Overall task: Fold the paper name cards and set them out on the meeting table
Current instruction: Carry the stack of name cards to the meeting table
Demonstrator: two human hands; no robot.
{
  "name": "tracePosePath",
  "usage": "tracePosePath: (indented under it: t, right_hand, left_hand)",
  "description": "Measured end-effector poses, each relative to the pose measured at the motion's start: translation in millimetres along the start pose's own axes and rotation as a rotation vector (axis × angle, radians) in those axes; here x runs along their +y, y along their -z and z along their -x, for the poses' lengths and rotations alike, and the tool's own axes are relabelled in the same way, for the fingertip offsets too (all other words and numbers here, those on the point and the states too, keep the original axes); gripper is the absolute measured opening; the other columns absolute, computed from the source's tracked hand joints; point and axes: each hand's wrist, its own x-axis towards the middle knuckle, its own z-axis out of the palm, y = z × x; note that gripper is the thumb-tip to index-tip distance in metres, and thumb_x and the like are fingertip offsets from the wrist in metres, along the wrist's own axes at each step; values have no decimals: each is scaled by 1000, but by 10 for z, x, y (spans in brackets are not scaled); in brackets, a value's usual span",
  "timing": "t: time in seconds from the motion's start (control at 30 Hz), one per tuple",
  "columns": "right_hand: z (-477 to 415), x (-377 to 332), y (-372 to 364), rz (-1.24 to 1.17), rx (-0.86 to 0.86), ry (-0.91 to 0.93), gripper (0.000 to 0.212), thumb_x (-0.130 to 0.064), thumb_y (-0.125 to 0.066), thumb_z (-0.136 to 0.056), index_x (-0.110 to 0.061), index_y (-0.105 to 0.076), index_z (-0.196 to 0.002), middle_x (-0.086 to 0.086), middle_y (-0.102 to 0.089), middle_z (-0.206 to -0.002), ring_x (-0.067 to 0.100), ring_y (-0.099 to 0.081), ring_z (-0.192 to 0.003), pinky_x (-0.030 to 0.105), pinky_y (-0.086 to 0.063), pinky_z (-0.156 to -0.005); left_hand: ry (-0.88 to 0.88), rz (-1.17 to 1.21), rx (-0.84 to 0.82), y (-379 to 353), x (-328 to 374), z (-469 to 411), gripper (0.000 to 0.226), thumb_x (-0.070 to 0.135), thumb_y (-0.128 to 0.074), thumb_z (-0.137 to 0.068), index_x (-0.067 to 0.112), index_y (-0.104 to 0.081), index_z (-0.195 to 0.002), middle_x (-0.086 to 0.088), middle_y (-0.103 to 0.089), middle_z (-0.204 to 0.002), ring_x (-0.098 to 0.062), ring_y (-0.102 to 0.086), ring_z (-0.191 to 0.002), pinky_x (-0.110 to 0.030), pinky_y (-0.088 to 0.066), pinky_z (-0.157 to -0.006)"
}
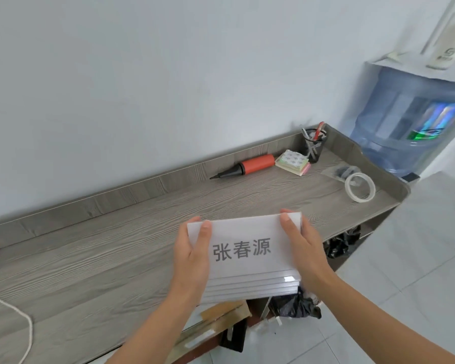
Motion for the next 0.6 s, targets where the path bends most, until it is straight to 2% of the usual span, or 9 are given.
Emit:
tracePosePath:
  t: [0.1, 0.17, 0.27, 0.33, 0.4, 0.5, 0.6]
  right_hand:
    - [216, 27, 520, 12, 97, -38, 21, -43, -53, -93, -33, -60, -110, -4, -65, -102, 12, -63, -90, 28, -50, -72]
    - [388, 102, 928, 22, 163, -84, 19, -44, -52, -92, -35, -62, -106, -3, -66, -103, 14, -64, -92, 30, -50, -73]
    - [674, 238, 1555, 13, 282, -143, 21, -45, -51, -93, -35, -62, -107, -4, -67, -105, 16, -64, -96, 34, -51, -81]
    - [879, 327, 1954, 0, 366, -180, 21, -43, -50, -94, -32, -62, -106, -5, -67, -103, 13, -63, -94, 31, -48, -77]
    - [1078, 430, 2346, -33, 454, -216, 18, -42, -50, -94, -31, -63, -103, -5, -67, -100, 12, -62, -90, 28, -46, -71]
    - [1394, 572, 2862, -80, 605, -284, 19, -43, -52, -93, -31, -64, -100, -2, -68, -100, 17, -64, -93, 33, -51, -76]
    - [1649, 676, 3310, -150, 761, -314, 19, -46, -52, -92, -32, -65, -98, -2, -70, -100, 19, -66, -94, 34, -53, -79]
  left_hand:
    - [42, -37, -94, -383, -50, 232, 15, 45, -51, -91, 35, -55, -101, -9, -71, -87, -26, -72, -75, -52, -59, -71]
    - [83, -60, -156, -703, -130, 418, 14, 47, -53, -89, 35, -57, -96, -11, -71, -89, -29, -71, -79, -55, -58, -74]
    - [151, -93, -255, -1252, -262, 704, 16, 43, -53, -91, 29, -58, -97, -12, -69, -94, -29, -70, -81, -51, -58, -75]
    - [198, -121, -328, -1619, -383, 904, 19, 43, -53, -91, 29, -59, -101, -10, -68, -99, -27, -69, -85, -48, -58, -78]
    - [227, -177, -405, -1984, -539, 1075, 22, 50, -54, -87, 33, -60, -100, -8, -66, -106, -25, -67, -92, -50, -54, -86]
    - [279, -295, -548, -2490, -711, 1333, 34, 65, -54, -78, 41, -59, -100, -7, -66, -112, -27, -65, -101, -53, -51, -92]
    - [269, -387, -704, -3049, -748, 1562, 42, 64, -52, -80, 31, -58, -106, -6, -65, -111, -23, -64, -101, -48, -51, -91]
